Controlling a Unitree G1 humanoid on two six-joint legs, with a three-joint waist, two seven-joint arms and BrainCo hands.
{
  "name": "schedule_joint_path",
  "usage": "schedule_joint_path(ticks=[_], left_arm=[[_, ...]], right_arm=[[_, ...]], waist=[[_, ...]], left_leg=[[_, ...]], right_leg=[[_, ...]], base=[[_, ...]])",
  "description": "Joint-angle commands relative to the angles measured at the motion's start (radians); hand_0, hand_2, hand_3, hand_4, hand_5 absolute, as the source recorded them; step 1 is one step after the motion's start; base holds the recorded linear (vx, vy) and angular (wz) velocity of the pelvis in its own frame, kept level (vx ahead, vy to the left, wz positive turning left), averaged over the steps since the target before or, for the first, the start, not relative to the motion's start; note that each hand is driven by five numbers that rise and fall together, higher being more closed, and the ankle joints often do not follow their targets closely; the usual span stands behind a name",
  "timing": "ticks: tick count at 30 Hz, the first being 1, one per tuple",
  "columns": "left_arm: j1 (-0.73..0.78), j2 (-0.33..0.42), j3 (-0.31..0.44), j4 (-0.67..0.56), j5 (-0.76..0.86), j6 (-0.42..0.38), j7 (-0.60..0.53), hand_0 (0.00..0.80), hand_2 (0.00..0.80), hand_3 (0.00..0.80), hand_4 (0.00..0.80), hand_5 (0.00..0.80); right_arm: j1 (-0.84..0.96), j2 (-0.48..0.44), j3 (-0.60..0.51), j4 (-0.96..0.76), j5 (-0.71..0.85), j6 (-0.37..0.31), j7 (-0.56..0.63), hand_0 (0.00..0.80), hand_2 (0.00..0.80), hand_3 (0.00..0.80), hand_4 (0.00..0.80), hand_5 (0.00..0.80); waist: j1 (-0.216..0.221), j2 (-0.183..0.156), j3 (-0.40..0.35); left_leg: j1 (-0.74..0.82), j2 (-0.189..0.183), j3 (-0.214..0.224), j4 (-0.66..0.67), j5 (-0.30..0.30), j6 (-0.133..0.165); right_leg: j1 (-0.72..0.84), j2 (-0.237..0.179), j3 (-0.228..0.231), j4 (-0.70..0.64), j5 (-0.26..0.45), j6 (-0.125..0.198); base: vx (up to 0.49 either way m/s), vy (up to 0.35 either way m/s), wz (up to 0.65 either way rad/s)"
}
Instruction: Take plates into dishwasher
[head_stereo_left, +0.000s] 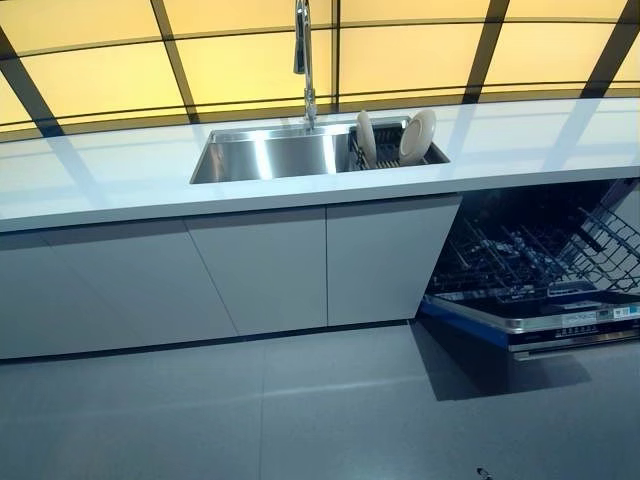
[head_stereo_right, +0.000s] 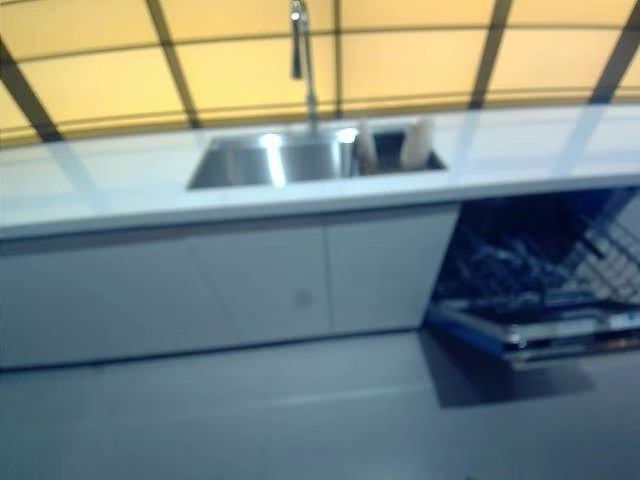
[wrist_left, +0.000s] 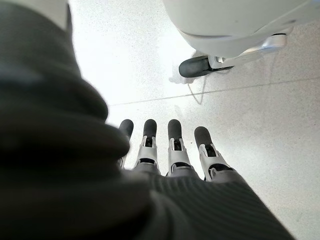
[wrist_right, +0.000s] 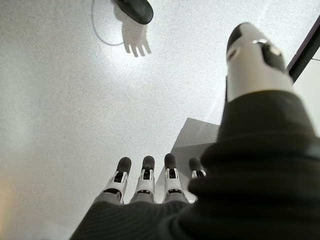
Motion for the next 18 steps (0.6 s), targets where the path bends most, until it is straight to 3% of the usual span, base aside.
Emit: schedule_joint_path(ticks=[1, 7, 18], left_arm=[[-0.078, -0.007, 0.014, 0.056, 0.010, -0.019, 0.013, 0.000, 0.000, 0.000, 0.000, 0.000], [-0.061, -0.007, 0.032, 0.061, -0.010, 0.011, -0.044, 0.000, 0.000, 0.000, 0.000, 0.000], [-0.069, -0.004, 0.023, 0.052, 0.015, 0.024, -0.021, 0.000, 0.000, 0.000, 0.000, 0.000]], right_arm=[[-0.072, -0.001, 0.047, 0.027, 0.005, 0.034, 0.019, 0.000, 0.000, 0.000, 0.000, 0.000], [-0.066, 0.011, 0.045, 0.037, 0.022, 0.070, 0.043, 0.000, 0.000, 0.000, 0.000, 0.000], [-0.079, 0.007, 0.036, 0.049, 0.044, 0.112, 0.082, 0.000, 0.000, 0.000, 0.000, 0.000]], waist=[[-0.004, -0.028, 0.037], [0.004, -0.035, 0.027], [0.009, -0.030, 0.030]], left_leg=[[0.005, -0.080, 0.013, 0.002, -0.095, 0.097], [0.017, -0.079, 0.005, -0.002, -0.096, 0.092], [0.010, -0.079, 0.004, -0.002, -0.087, 0.090]], right_leg=[[0.015, 0.006, 0.024, 0.048, -0.101, 0.038], [0.035, 0.008, 0.013, 0.040, -0.103, 0.037], [0.031, 0.006, 0.004, 0.040, -0.104, 0.035]], base=[[0.000, 0.000, 0.00], [0.026, -0.015, 0.01], [0.000, 0.000, 0.00]])
